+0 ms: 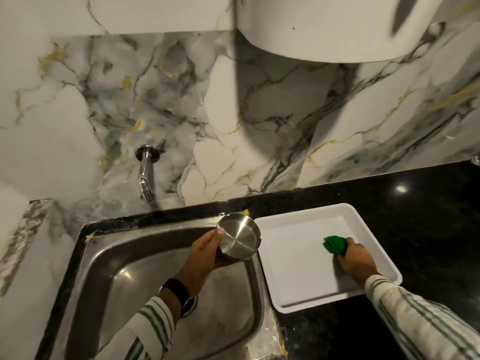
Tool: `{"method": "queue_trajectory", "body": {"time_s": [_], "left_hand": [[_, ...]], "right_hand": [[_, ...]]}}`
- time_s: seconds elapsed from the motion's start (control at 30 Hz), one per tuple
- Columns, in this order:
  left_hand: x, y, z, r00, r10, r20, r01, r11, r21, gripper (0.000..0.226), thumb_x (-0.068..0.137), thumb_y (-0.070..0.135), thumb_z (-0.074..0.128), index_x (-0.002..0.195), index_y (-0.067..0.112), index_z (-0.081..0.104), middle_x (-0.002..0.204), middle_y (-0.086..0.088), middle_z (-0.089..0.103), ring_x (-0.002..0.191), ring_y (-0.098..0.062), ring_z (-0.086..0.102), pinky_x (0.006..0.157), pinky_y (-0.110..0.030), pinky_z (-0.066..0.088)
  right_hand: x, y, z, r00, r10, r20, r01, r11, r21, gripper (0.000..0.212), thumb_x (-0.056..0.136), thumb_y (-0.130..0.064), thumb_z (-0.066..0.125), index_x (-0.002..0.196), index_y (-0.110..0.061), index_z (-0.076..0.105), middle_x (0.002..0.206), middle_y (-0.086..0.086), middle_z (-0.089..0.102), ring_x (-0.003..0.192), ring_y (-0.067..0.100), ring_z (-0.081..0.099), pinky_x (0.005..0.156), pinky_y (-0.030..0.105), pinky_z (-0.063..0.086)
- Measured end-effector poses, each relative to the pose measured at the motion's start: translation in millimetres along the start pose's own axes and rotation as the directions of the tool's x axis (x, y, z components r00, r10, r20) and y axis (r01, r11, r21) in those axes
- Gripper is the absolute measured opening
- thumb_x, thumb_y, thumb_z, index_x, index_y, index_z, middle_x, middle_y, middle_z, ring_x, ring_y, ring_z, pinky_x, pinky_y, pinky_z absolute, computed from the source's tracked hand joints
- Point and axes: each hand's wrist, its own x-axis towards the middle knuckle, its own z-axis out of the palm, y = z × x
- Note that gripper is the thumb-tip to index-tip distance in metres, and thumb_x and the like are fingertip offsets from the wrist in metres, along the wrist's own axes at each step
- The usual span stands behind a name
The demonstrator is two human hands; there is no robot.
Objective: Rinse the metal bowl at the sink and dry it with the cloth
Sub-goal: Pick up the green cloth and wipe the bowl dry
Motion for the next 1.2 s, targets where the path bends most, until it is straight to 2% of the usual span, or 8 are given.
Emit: {"method": "queue_trajectory", "body": {"time_s": [0.13,0.27,0.4,0.57,0.7,0.9,1.0,1.2], "left_hand": [[-9,11,-14,0.999,0.017,-0.035,-0.018,0.999,-0.037,0.035,0.116,0.036,0.051,0.132,0.014,0.074,0.121,-0.014,0.084,0.115,-0.036,0.081,0.094,-0.054,0.069],[-16,20,-24,0.998,0.025,-0.058,-0.025,1.000,-0.011,0.031,0.117,0.031,0.052,0.123,0.013,0.077,0.113,-0.014,0.086,0.102,-0.029,0.085,0.078,-0.047,0.071],[-27,29,-26,0.997,0.072,-0.011,-0.071,0.993,0.095,0.027,0.118,0.016,0.048,0.119,0.014,0.075,0.102,-0.005,0.085,0.085,-0.012,0.085,0.064,-0.034,0.070],[-37,46,-39,0.989,0.143,-0.029,-0.137,0.976,0.169,0.032,0.118,0.013,0.046,0.132,0.003,0.074,0.095,0.000,0.080,0.072,0.005,0.077,0.060,-0.010,0.057],[-48,57,-57,0.985,0.171,-0.020,-0.165,0.971,0.171,0.035,0.112,0.041,0.057,0.102,0.014,0.077,0.087,0.002,0.080,0.079,-0.011,0.076,0.066,-0.021,0.059],[-64,62,-79,0.937,0.311,0.159,-0.344,0.899,0.271,0.095,0.091,0.084,0.061,0.098,-0.011,0.066,0.089,-0.012,0.059,0.085,-0.023,0.052,0.077,-0.042,0.048],[-69,69,-86,0.925,0.319,0.205,-0.377,0.837,0.396,0.101,0.087,0.091,0.056,0.103,-0.008,0.070,0.091,-0.009,0.068,0.089,-0.020,0.060,0.086,-0.054,0.057],[-68,77,-94,0.919,0.392,0.042,-0.363,0.799,0.479,0.043,0.108,0.051,0.063,0.096,0.016,0.084,0.096,-0.017,0.084,0.091,-0.030,0.081,0.090,-0.051,0.064]], "right_hand": [[-32,-43,-24,0.978,-0.199,-0.067,0.210,0.942,0.261,0.040,0.092,-0.019,0.079,0.130,-0.014,0.066,0.103,0.013,0.078,0.099,0.039,0.074,0.085,0.038,0.057],[-98,-120,-44,0.792,-0.568,-0.223,0.599,0.654,0.461,0.054,0.077,-0.024,0.084,0.128,-0.037,0.070,0.115,-0.021,0.076,0.104,-0.004,0.072,0.090,0.009,0.051],[-155,-198,-61,0.528,-0.817,-0.232,0.844,0.536,0.033,0.068,0.071,-0.051,0.079,0.136,-0.038,0.066,0.122,-0.013,0.068,0.114,0.009,0.063,0.091,0.026,0.056],[-180,-260,-57,0.461,-0.886,-0.040,0.835,0.449,-0.317,0.058,0.083,-0.042,0.080,0.137,-0.029,0.063,0.125,-0.002,0.064,0.121,0.023,0.057,0.095,0.041,0.057],[-187,-270,-51,0.229,-0.971,0.070,0.924,0.194,-0.328,0.052,0.088,-0.032,0.075,0.139,-0.032,0.065,0.123,-0.004,0.066,0.113,0.021,0.057,0.085,0.039,0.057],[-194,-271,-54,-0.213,-0.967,0.139,0.862,-0.253,-0.438,0.031,0.107,-0.032,0.054,0.134,-0.035,0.066,0.131,-0.009,0.065,0.111,0.021,0.058,0.084,0.041,0.055],[-209,-276,-40,-0.127,-0.991,0.038,0.793,-0.124,-0.596,0.033,0.097,-0.028,0.060,0.129,-0.025,0.068,0.120,0.001,0.067,0.099,0.025,0.062,0.073,0.040,0.057],[-235,-300,-32,0.615,-0.779,-0.125,0.694,0.609,-0.385,0.044,0.079,-0.058,0.068,0.101,-0.021,0.077,0.089,0.003,0.077,0.081,0.028,0.076,0.066,0.035,0.059]]}}
